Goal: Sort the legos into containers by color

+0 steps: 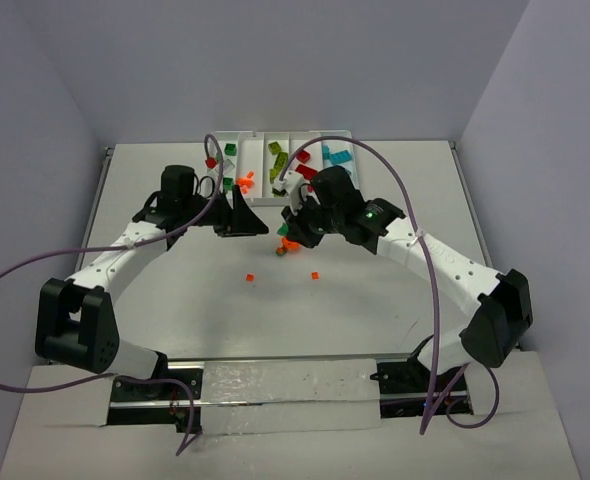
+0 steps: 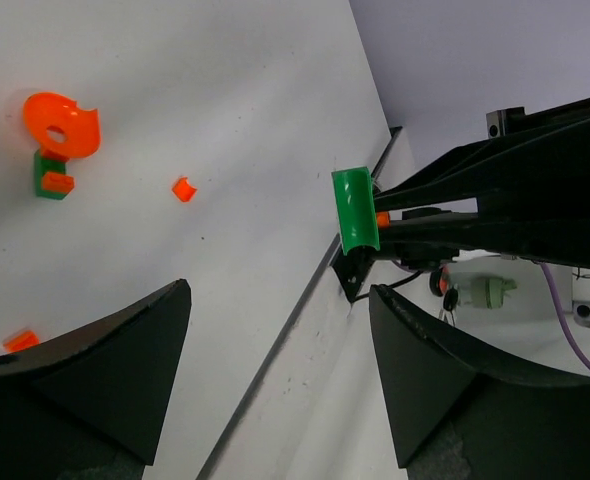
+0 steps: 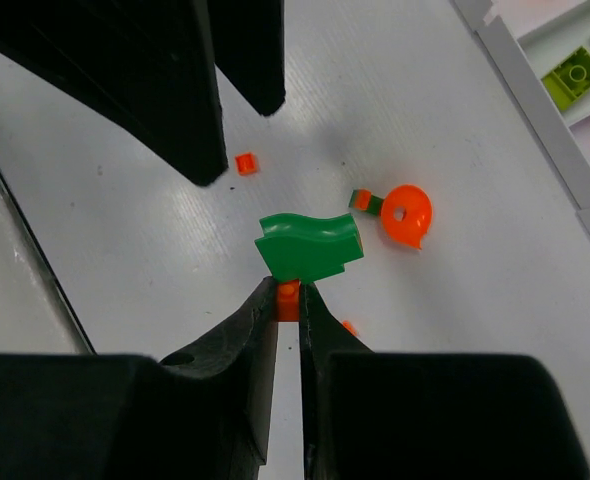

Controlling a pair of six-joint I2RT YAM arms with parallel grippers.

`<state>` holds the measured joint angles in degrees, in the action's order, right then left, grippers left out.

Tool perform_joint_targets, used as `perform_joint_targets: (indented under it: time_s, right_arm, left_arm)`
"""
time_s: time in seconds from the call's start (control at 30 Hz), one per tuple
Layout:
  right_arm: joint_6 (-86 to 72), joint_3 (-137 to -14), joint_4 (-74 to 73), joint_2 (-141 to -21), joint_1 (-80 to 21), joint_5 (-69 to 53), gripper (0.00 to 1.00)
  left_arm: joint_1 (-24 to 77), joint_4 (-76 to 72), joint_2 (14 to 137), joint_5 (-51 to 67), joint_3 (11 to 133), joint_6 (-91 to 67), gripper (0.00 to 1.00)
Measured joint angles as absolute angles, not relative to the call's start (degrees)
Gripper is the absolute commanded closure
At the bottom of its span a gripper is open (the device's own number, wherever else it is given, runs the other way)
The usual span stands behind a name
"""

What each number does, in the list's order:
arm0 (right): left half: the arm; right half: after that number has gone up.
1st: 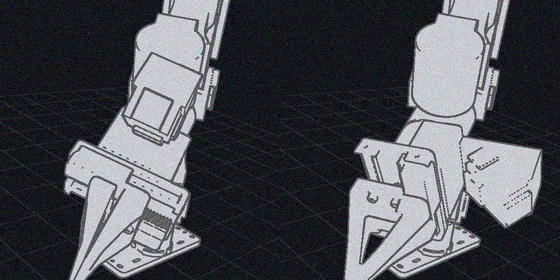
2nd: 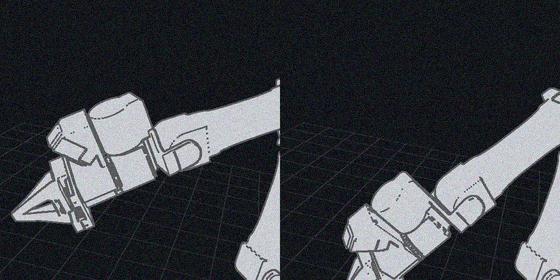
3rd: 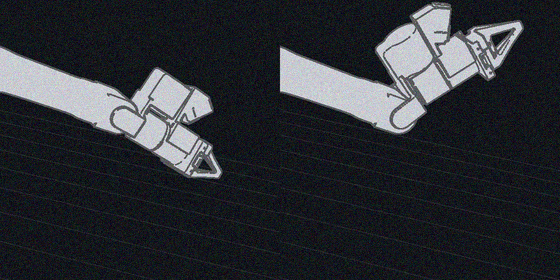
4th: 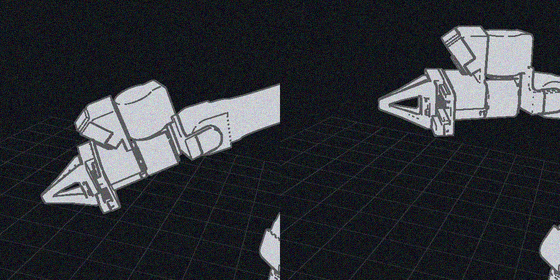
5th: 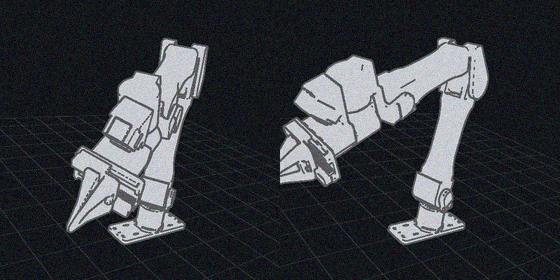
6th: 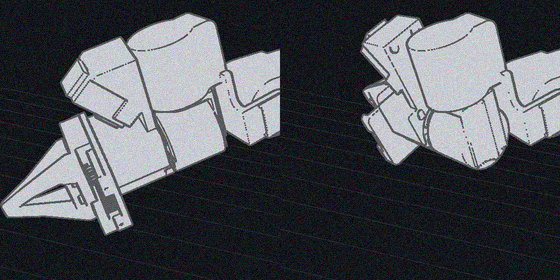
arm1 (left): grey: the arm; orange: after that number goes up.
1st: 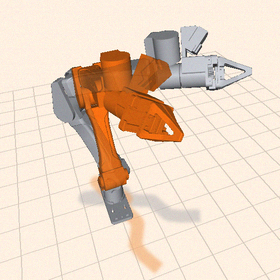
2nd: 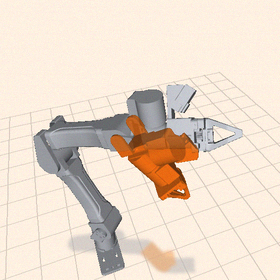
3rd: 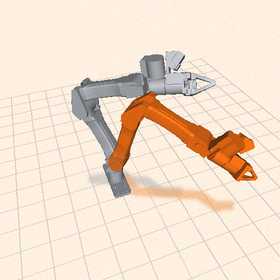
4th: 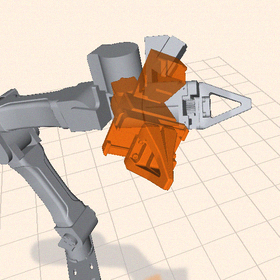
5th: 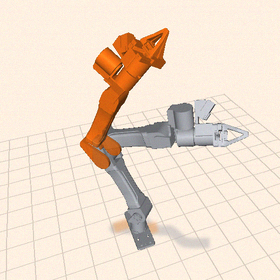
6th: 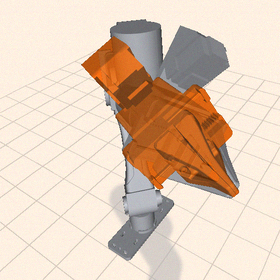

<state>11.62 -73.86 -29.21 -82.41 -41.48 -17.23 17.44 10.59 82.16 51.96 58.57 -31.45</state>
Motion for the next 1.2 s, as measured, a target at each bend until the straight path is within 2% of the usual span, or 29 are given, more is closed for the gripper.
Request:
perform_joint_targets:
  time_s: [0.83,1.2]
  right_arm:
    - [11.92,-75.79,-29.59,-82.61,-45.41,-14.67,1.0]
    - [10.46,-65.56,-28.82,-80.59,-41.02,-12.85,1.0]
  left_arm:
    - [21.06,7.86,83.35,53.33,59.86,-33.23,0.28]
    - [19.13,16.34,80.37,37.55,59.46,-18.81,0.26]
